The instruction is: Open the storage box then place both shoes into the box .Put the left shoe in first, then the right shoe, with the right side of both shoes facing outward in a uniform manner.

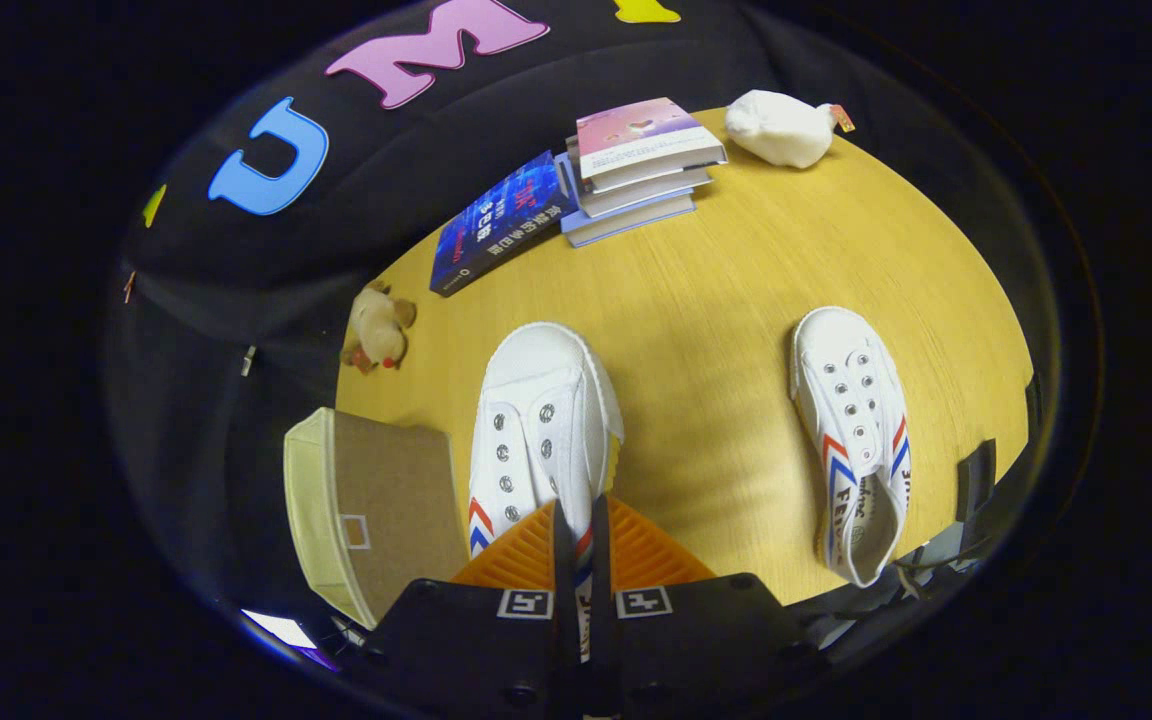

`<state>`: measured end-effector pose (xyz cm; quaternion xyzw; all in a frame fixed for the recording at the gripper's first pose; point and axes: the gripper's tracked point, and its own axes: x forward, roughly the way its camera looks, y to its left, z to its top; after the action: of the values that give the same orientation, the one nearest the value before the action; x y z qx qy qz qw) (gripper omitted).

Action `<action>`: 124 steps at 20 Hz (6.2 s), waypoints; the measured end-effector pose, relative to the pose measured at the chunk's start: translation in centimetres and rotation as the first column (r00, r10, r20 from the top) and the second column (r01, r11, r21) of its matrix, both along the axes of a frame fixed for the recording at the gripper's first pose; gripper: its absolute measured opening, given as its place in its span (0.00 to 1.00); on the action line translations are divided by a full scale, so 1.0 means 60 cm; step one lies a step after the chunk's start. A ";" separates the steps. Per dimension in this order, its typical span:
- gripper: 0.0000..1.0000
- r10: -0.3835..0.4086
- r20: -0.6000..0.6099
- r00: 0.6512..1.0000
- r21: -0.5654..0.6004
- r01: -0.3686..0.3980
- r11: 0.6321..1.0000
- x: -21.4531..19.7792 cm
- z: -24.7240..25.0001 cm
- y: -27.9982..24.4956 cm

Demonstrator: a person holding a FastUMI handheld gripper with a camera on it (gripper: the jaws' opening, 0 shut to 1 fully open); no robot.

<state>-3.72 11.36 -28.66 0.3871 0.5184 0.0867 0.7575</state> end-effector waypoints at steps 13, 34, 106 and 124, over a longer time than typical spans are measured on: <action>0.08 0.076 0.046 0.996 0.200 -0.084 0.976 0.026 0.282 0.210; 0.08 0.206 -0.143 0.968 0.095 -0.194 0.976 0.035 0.220 0.508; 0.75 0.089 -0.071 0.993 -0.138 -0.098 0.985 -0.064 -0.304 -0.278; 0.11 -0.059 -0.135 0.989 0.035 0.064 0.997 -0.046 -0.151 -0.263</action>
<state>-6.48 -4.40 -37.72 0.4227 0.5540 0.0473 0.7157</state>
